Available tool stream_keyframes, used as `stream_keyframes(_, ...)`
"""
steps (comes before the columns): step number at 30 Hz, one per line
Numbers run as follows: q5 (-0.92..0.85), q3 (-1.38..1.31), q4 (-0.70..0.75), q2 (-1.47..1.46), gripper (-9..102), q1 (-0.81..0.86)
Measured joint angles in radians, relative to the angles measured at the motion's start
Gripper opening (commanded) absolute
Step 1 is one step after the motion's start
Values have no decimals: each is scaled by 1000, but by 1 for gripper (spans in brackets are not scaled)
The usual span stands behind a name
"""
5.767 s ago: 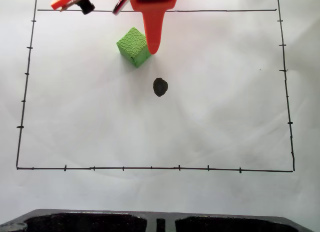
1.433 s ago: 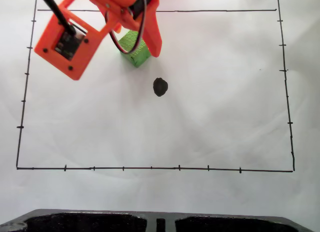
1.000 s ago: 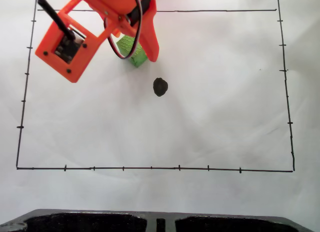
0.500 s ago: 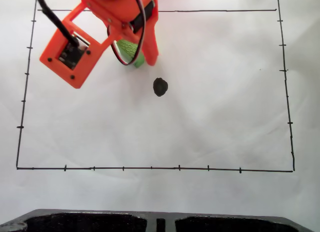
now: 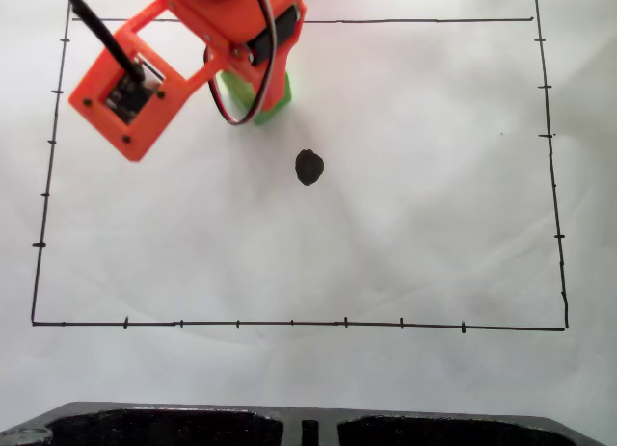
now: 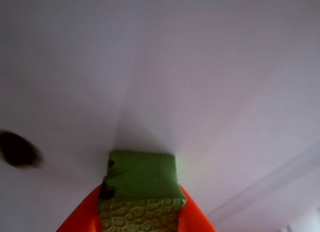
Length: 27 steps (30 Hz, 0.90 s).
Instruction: Grasp the colored block, Place it on the black dot, and then return the arm to the default position.
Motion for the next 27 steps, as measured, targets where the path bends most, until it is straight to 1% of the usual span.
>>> stream_keyframes(6, 170, -92, 44, -6, 5, 0)
stream_keyframes(11, 288, -127, 48, -34, 5, -14)
stream_keyframes(21, 695, -247, 72, -127, 5, -143)
stream_keyframes(24, 775, -290, 80, -152, 5, -196)
stream_keyframes(27, 825, -330, 80, -184, 5, -207)
